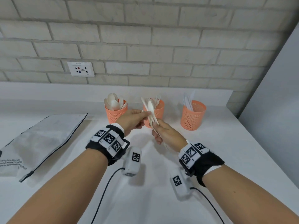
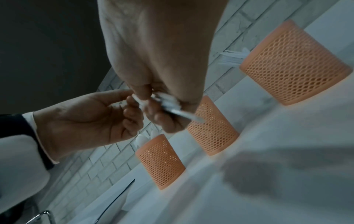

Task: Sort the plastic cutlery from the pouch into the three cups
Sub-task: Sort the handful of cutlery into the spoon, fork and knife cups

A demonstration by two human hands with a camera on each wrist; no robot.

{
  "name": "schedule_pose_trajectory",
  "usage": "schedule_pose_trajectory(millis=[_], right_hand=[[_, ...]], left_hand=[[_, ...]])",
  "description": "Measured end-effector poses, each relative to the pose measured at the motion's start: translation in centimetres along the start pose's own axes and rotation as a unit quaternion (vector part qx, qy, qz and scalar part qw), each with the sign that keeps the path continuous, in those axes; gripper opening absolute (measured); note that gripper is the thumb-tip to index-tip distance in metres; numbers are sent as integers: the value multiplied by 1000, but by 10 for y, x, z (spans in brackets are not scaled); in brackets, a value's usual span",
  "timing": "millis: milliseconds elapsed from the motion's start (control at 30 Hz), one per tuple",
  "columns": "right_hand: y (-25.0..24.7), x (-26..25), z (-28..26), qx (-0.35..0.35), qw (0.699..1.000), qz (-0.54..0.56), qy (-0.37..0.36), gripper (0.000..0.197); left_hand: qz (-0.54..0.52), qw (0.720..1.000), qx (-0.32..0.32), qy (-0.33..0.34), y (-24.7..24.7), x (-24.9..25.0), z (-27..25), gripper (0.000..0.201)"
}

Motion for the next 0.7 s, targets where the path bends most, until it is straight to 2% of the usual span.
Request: schedule_pose_trajectory(millis=[100, 167, 233, 300, 367, 433, 500, 533, 633, 700], right_hand=[[1, -1, 2, -15, 996, 90, 1, 22], [0, -6, 2, -42, 985, 165, 21, 22], [0, -10, 1, -72, 973, 215, 39, 23], [-1, -11, 0, -97, 965, 239, 49, 24], [-7, -8, -2, -110, 974, 192, 54, 27], [-20, -7, -4, -104, 993, 25, 58, 24], [-36, -11, -4, -48, 992, -113, 38, 10], [-43, -15, -4, 5, 992, -123, 18, 10], [-63, -30, 4, 200, 976, -42, -68, 21], [-68, -40, 11, 235, 966, -17, -103, 15]], left_hand=[[9, 1000, -17, 10, 9, -6, 0, 30], [32, 996, -88, -11, 18, -13, -1, 36], [-6, 989, -143, -22, 29, -14, -4, 31], [-40, 988, -146, -4, 36, -10, -6, 28], [-62, 990, -121, 23, 38, -6, -4, 32], [-98, 992, -69, 31, 40, -4, 1, 34], [-128, 991, -10, 39, 39, -4, 7, 32], [-130, 991, 9, 43, 38, -4, 9, 30], [-62, 997, -5, 38, 40, -8, 12, 23], [23, 998, -46, 32, 48, -12, 9, 19]])
Point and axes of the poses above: each hand's wrist, its own z-axis towards the middle knuckle, its own y-axis out of the palm, x = y × z, the point moved 1 cm from there along z, towards the middle knuckle, and after that the axes turned 6 degrees about -z, right-handed, at the moved point
